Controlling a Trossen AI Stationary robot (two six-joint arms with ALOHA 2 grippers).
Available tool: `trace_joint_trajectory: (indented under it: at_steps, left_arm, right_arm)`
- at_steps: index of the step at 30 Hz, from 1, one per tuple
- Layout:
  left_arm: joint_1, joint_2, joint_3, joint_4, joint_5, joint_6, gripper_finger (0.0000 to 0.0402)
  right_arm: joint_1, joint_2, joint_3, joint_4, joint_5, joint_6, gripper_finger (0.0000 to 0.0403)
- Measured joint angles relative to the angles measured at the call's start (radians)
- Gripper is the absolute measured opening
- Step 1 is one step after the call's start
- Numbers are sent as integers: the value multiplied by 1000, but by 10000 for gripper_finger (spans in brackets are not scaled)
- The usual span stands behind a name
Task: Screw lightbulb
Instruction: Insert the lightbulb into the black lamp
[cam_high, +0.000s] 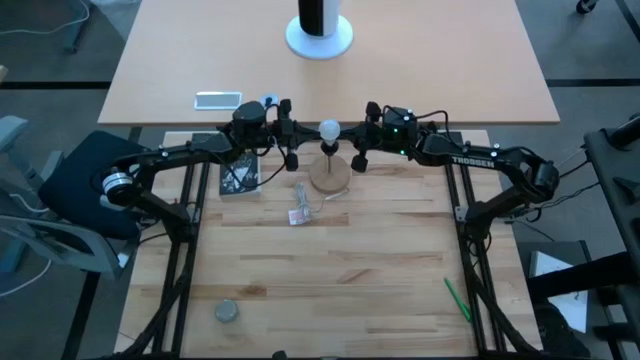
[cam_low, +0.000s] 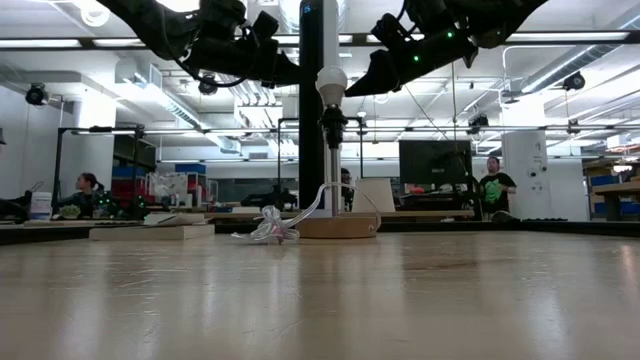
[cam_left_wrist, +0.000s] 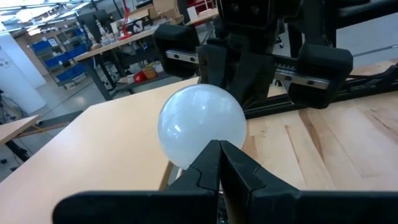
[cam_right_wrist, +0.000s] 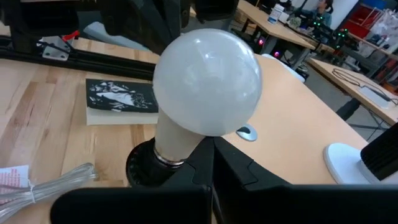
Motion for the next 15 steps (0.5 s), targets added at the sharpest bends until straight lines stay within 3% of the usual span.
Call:
trace_joint_trajectory:
  at_steps: [15]
  left_arm:
    - [0, 0, -1, -2, 0, -3, 0]
  right_arm:
    - [6, -17, 0, -33, 3, 17, 0]
